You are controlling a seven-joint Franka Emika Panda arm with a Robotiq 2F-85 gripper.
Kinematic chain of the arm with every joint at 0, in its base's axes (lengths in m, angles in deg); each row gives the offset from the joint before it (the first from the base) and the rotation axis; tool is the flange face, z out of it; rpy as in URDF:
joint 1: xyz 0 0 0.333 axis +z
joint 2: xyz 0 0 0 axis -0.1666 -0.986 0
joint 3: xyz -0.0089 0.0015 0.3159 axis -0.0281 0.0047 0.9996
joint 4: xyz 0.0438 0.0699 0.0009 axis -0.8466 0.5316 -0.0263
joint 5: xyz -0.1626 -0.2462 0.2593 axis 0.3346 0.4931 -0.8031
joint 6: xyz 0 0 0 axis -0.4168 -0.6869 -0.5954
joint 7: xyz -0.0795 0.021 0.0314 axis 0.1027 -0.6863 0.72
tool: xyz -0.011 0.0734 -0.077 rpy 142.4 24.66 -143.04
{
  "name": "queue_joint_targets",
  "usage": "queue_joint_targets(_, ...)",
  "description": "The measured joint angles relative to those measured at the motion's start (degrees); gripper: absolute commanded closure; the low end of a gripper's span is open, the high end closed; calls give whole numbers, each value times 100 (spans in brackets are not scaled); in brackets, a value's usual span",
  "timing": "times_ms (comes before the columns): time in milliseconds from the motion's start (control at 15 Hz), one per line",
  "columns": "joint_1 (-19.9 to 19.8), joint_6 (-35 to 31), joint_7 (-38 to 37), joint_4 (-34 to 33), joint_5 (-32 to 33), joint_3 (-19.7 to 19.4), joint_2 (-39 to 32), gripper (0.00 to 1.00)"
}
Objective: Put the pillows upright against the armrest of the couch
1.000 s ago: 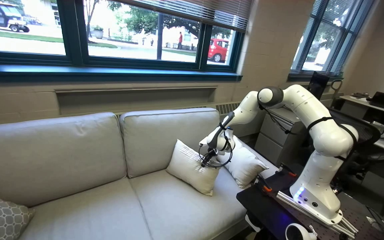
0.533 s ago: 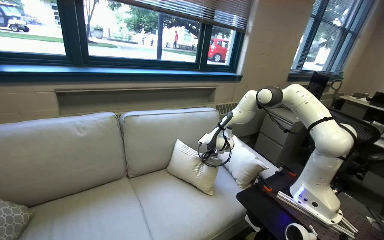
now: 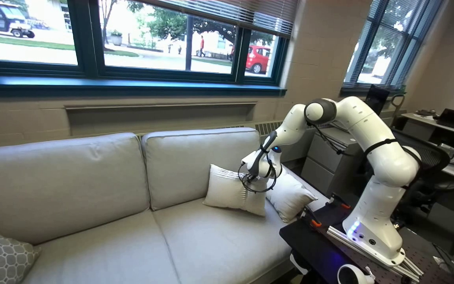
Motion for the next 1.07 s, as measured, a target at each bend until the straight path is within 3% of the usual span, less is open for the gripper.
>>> queue_joint_targets(200,151,55,-708,151,-4,-429,351,93)
queue_joint_targets(467,764,92,-1620,412,-166,-1143,710,93)
queue_joint_targets(800,1353,86,-1505,688,-1742,-1261,838,93)
queue_joint_targets(1067,2232,86,-1506,925,-3032,-1606,858,93)
